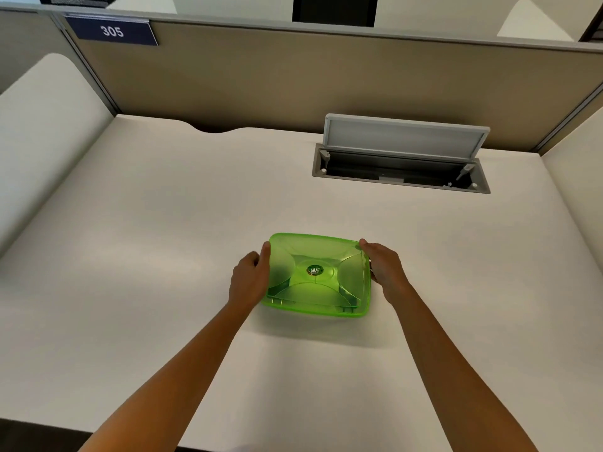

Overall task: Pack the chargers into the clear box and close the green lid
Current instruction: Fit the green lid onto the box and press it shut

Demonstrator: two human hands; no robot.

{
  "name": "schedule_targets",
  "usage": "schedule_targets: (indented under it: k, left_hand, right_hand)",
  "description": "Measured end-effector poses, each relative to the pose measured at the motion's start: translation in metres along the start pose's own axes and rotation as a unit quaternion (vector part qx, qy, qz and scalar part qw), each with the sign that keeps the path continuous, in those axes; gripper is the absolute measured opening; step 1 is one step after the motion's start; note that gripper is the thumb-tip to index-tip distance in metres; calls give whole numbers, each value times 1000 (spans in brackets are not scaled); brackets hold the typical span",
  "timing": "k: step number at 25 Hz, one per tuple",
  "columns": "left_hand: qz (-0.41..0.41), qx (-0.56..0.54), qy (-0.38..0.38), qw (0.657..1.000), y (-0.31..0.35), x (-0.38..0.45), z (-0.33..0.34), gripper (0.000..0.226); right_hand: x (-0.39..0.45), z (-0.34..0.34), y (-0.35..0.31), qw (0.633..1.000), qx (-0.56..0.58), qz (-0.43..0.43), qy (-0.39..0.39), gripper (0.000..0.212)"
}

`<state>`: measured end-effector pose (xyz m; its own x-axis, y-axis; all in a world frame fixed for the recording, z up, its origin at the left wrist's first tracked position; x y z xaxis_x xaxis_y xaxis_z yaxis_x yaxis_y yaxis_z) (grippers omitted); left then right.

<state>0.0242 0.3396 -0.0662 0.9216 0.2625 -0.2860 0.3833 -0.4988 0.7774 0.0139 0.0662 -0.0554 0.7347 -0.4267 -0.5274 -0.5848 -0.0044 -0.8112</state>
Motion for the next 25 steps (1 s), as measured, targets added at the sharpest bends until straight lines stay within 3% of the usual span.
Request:
schedule_targets:
  k: [3, 6, 14, 20, 22, 23, 25]
  left_hand:
    - [-22, 51, 21, 998, 28, 19, 11, 63]
    - [-17, 11, 30, 999, 30, 24, 15, 65]
    - [-26, -57, 10, 998, 24, 33, 16, 64]
    - [-21, -35, 31, 999, 28, 27, 14, 61]
    - [23, -3, 84, 996, 35, 20, 10, 48]
    - [84, 31, 120, 989, 40, 14, 7, 38]
    - [255, 136, 149, 946, 47, 2, 7, 23]
  right_hand:
    - [-2, 10, -4, 997, -55, -10, 54, 50]
    - [-10, 17, 4, 993, -52, -19, 104, 60]
    - [-6, 18, 7, 992, -8, -55, 116, 58]
    - [-8, 16, 9, 990, -32, -58, 125, 56]
    - [-15, 15, 5, 982, -54, -87, 159, 50]
    - [-19, 14, 2, 969, -87, -130, 190, 42]
    - [-29, 14, -7, 908, -206, -282, 231, 21]
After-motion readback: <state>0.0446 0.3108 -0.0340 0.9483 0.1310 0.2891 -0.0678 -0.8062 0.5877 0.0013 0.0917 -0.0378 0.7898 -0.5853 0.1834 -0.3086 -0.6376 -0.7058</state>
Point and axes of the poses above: each hand's wrist, its own x-axis towards the middle knuckle, its own z-axis out of the palm, y = z × x, the point moved 2 cm from there along x, towards the middle knuckle, and after that the axes turned 3 degrees about y, right-handed, at the moved point
